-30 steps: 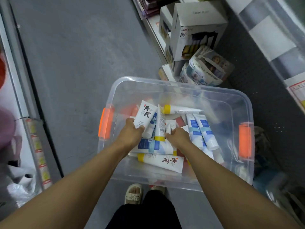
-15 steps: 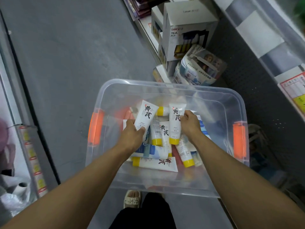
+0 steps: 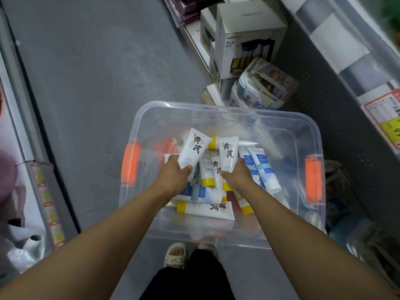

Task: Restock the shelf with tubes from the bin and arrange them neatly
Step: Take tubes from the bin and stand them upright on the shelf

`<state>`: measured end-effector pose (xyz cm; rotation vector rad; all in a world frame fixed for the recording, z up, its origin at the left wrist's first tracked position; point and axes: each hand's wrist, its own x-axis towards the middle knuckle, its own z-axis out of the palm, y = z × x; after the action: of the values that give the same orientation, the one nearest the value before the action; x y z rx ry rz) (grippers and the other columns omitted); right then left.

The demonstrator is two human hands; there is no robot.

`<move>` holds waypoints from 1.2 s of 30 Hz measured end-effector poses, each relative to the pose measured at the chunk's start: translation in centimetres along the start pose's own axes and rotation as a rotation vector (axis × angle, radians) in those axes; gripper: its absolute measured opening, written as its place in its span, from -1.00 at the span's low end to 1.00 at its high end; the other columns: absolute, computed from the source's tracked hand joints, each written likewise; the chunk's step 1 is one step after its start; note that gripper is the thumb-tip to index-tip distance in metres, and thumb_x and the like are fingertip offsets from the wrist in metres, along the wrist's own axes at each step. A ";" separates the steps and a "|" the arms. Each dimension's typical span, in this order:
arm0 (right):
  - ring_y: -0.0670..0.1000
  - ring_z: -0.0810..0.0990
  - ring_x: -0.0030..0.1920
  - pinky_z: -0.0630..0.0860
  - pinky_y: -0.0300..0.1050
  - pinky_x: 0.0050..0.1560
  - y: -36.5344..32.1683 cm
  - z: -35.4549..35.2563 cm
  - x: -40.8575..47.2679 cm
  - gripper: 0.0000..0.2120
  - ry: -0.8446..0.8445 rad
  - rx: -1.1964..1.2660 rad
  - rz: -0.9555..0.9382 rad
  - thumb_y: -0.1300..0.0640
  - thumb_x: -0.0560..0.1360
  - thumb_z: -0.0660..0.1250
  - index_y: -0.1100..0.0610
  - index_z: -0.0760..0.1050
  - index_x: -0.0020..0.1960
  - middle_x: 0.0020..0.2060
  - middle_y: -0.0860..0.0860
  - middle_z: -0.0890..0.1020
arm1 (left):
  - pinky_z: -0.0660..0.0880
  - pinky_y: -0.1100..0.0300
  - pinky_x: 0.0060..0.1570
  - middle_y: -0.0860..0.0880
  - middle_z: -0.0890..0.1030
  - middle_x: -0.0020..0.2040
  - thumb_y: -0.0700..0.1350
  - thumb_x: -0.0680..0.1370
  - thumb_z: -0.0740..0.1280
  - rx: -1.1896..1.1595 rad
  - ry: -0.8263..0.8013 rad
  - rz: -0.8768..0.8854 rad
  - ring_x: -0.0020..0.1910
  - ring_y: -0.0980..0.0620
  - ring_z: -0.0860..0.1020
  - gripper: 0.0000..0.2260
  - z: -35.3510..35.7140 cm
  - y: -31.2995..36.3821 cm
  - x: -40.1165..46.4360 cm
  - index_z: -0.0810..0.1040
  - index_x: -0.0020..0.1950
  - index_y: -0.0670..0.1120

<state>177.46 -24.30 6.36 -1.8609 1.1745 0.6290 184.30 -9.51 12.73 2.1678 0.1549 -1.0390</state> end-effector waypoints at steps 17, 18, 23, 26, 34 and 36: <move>0.09 0.49 0.02 0.54 0.04 0.01 -2.4 -10.3 -19.1 -0.58 0.213 0.263 -0.182 0.32 0.50 0.25 0.21 0.18 0.30 0.11 0.13 0.48 | 0.46 -0.17 0.18 -0.15 0.50 0.15 -0.33 0.51 0.28 -0.284 -0.138 0.180 0.16 -0.20 0.51 -0.62 -6.1 8.0 -11.8 0.25 0.25 -0.09; 0.08 0.49 0.00 0.53 0.03 0.00 -2.7 -11.1 -20.5 -0.59 0.239 0.269 -0.210 0.32 0.50 0.25 0.22 0.19 0.29 0.11 0.12 0.49 | 0.46 -0.17 0.18 -0.16 0.50 0.18 -0.34 0.50 0.27 -0.298 -0.144 0.210 0.16 -0.20 0.51 -0.60 -6.4 8.9 -12.7 0.27 0.29 -0.11; 0.03 0.43 0.09 0.39 -0.16 -0.03 -4.1 -15.0 -27.4 -0.58 0.403 0.268 -0.327 0.30 0.50 0.25 0.20 0.18 0.30 0.14 0.05 0.43 | 0.47 -0.06 0.08 -0.21 0.44 0.24 -0.38 0.50 0.24 -0.359 -0.137 0.360 0.09 -0.13 0.46 -0.64 -8.1 13.8 -17.8 0.23 0.23 -0.15; 0.04 0.44 0.07 0.40 -0.15 -0.05 -4.7 -16.9 -31.3 -0.55 0.504 0.271 -0.383 0.31 0.49 0.24 0.21 0.15 0.32 0.19 0.12 0.44 | 0.45 -0.09 0.15 -0.20 0.43 0.26 -0.39 0.50 0.24 -0.396 -0.115 0.440 0.10 -0.11 0.44 -0.61 -9.1 16.6 -20.9 0.22 0.25 -0.16; 0.17 0.51 0.12 0.52 0.09 0.01 -4.6 -21.4 -40.8 -0.57 0.747 0.334 -0.406 0.25 0.46 0.32 0.18 0.18 0.22 0.18 0.14 0.48 | 0.43 0.03 0.06 -0.12 0.40 0.25 -0.29 0.55 0.25 -0.232 -0.175 0.719 0.17 -0.13 0.43 -0.56 -10.3 22.5 -29.9 0.12 0.35 -0.18; 0.15 0.50 0.14 0.51 0.06 0.03 -4.1 -22.5 -42.7 -0.58 0.806 0.347 -0.409 0.25 0.47 0.31 0.19 0.18 0.23 0.20 0.14 0.47 | 0.41 0.05 0.06 -0.11 0.39 0.25 -0.30 0.56 0.25 -0.199 -0.192 0.786 0.15 -0.10 0.41 -0.62 -10.0 23.4 -32.2 0.14 0.27 -0.14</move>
<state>162.06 -21.73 52.24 -1.9999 1.2128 -0.5796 178.22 -14.25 53.05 1.6889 -0.6116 -0.7141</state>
